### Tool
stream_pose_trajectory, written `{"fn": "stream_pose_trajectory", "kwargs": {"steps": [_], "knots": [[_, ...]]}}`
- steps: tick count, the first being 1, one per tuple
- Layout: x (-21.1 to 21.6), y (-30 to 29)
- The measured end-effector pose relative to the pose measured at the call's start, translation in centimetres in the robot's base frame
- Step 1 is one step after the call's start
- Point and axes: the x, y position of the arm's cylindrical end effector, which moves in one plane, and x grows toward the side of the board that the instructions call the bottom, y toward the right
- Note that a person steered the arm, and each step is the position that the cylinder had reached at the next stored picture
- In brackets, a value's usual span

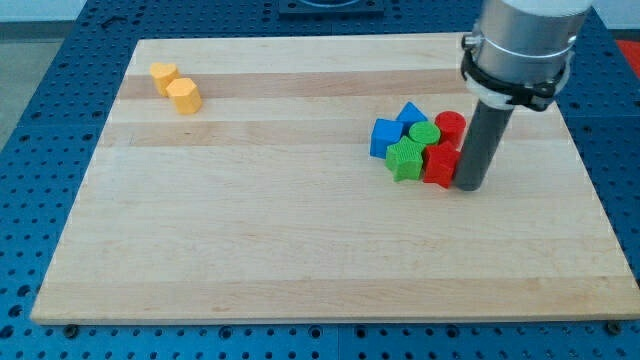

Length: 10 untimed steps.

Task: Move your arm to the left side of the board

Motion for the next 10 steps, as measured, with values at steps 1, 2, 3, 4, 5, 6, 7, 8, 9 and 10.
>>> {"fn": "stream_pose_trajectory", "kwargs": {"steps": [1, 2, 3, 4, 5, 6, 7, 8, 9, 10], "knots": [[0.2, 0.0], [0.4, -0.1], [5.2, -2.4], [11.0, -10.5], [11.5, -18.9], [11.4, -27.0], [9.2, -35.0], [9.0, -38.7], [8.5, -42.4], [5.4, -44.0]]}}
